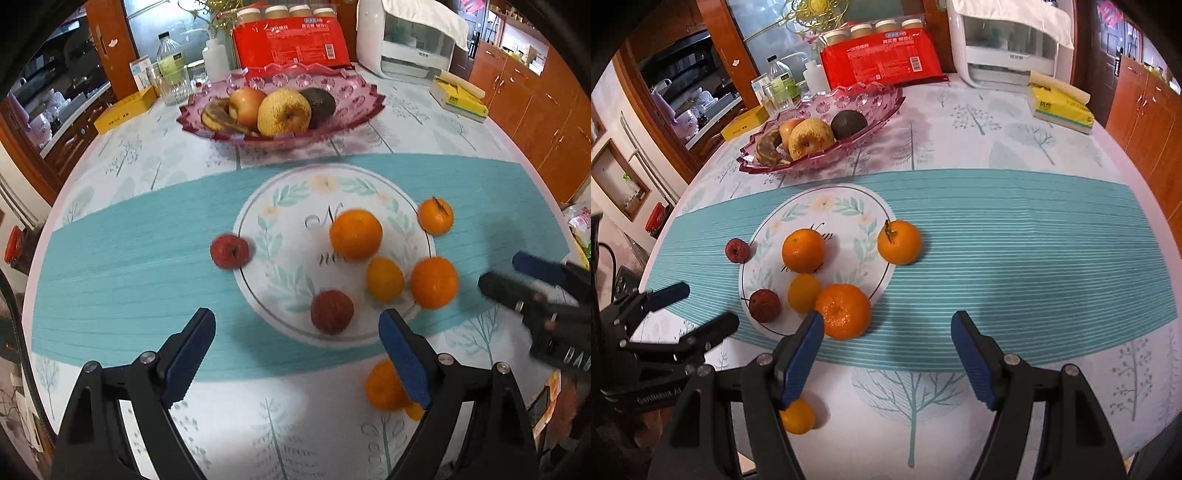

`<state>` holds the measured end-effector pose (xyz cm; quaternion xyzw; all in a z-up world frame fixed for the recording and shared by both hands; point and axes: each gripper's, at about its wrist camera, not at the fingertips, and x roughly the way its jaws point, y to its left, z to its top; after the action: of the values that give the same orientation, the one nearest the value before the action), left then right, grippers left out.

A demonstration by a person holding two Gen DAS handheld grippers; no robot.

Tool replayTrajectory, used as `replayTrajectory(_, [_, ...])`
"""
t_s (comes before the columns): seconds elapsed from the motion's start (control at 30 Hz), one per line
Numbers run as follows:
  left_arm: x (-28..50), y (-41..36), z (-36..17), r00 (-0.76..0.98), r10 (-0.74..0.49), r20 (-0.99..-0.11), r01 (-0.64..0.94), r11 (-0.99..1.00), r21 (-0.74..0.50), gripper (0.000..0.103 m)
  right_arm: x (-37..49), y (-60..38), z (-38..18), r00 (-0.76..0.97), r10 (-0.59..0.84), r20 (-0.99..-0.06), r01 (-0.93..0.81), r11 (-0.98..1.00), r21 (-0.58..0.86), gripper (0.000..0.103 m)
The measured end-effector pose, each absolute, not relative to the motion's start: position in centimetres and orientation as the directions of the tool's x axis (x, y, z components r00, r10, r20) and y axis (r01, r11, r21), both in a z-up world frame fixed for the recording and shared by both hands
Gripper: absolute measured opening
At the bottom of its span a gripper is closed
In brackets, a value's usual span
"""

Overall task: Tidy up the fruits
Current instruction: 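Move both tools to the white plate toward two large mandarins, then grasp a large mandarin with the right tool while the left tool grasps another mandarin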

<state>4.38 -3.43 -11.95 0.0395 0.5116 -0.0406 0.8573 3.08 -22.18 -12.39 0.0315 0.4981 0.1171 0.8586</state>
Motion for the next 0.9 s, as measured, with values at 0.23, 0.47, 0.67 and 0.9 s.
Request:
replayTrajectory(0.23, [7.2,-3.7,-11.9,0.476,-0.041,-0.879,0.133,0.991,0.026,0.081,4.0,-20.3,-14.1,0.433,0.267,-0.861,-0.225,0.957,0.184,0.072])
replayTrajectory(0.47, [9.8,-4.7,-12.7,0.427,-0.099,-0.899,0.17,0.985,-0.028,0.075,5.1,-19.1,-16.0,0.386,0.305,-0.871,-0.255,0.942,0.217,0.072])
replayTrajectory(0.67, [11.7,-5.5,-13.6,0.383,-0.144,-0.912,0.18,0.98,-0.079,0.072,5.6,-19.1,-16.6,0.368,0.357,-0.859,-0.278,0.923,0.264,0.046])
replayTrajectory(0.9, [13.4,-6.4,-14.9,0.324,-0.179,-0.929,0.191,0.974,-0.121,0.064,6.1,-20.7,-16.3,0.407,0.291,-0.866,-0.218,0.951,0.218,0.045])
